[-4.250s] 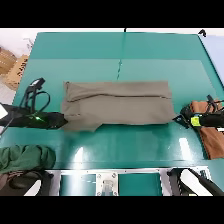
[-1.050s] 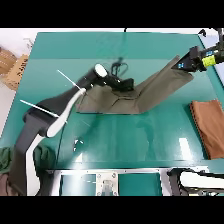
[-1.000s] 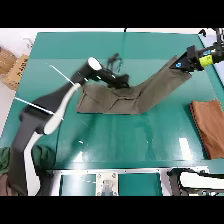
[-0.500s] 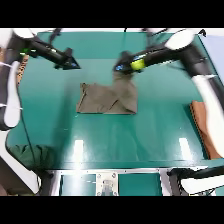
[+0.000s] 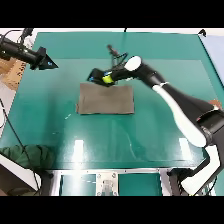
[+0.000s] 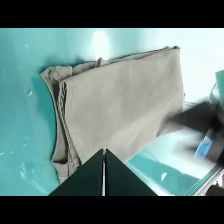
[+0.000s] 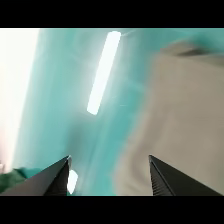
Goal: Fold the shirts.
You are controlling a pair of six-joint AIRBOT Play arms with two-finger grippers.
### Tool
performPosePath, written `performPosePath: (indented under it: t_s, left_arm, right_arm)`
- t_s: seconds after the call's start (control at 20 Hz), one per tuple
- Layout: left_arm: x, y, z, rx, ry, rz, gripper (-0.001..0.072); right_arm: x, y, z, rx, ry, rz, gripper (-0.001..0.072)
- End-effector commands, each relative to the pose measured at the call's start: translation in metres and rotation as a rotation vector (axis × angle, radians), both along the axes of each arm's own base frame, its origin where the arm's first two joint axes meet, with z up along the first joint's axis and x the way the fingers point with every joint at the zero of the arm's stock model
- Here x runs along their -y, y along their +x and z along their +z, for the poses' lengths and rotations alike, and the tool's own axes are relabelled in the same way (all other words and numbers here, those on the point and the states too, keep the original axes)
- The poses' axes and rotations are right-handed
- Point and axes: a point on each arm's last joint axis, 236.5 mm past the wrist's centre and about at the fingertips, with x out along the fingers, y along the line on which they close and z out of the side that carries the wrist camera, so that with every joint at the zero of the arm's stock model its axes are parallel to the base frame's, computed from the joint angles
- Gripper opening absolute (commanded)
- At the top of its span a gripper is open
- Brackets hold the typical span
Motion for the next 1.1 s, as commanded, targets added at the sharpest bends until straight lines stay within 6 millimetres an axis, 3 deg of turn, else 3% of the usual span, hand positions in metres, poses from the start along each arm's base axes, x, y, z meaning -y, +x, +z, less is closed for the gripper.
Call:
performPosePath:
  t_s: [0.0,0.1,0.15,0.3,0.4,0.65,0.7,0.75,0.8,0.9,1.05]
  left_arm:
    - [-0.009,0.004,-0.001,0.021,0.014,0.016,0.0024]
    - [-0.011,0.005,-0.003,0.020,0.026,0.021,0.0025]
    - [-0.011,0.005,-0.003,0.018,0.027,0.023,0.0025]
    - [-0.014,0.005,-0.005,0.016,0.040,0.026,0.0025]
    - [-0.018,0.006,-0.008,0.014,0.062,0.033,0.0025]
    - [-0.026,0.010,-0.014,0.022,0.101,0.052,0.0025]
    - [-0.026,0.010,-0.014,0.022,0.101,0.052,0.0025]
    - [-0.026,0.010,-0.014,0.021,0.101,0.051,0.0025]
    - [-0.026,0.009,-0.014,0.021,0.102,0.048,0.0025]
    - [-0.026,0.009,-0.014,0.020,0.101,0.047,0.0025]
    - [-0.025,0.006,-0.014,0.011,0.100,0.040,0.0025]
  right_arm:
    - [0.111,0.010,-0.017,-0.144,-0.135,-0.038,0.0547]
    - [0.178,0.008,-0.044,-0.244,-0.243,-0.091,0.0546]
    - [0.201,0.004,-0.056,-0.290,-0.266,-0.114,0.0547]
    - [0.233,-0.017,-0.103,-0.428,-0.264,-0.184,0.0546]
    - [0.225,-0.028,-0.128,-0.462,-0.232,-0.193,0.0546]
    - [0.169,-0.037,-0.164,-0.483,-0.125,-0.166,0.0547]
    - [0.159,-0.035,-0.163,-0.465,-0.097,-0.153,0.0524]
    - [0.152,-0.030,-0.159,-0.439,-0.066,-0.145,0.0210]
    - [0.145,-0.024,-0.148,-0.417,-0.027,-0.141,0.0035]
    - [0.146,-0.006,-0.114,-0.357,0.011,-0.130,0.0019]
    - [0.176,0.029,-0.015,-0.166,0.066,-0.158,0.0018]
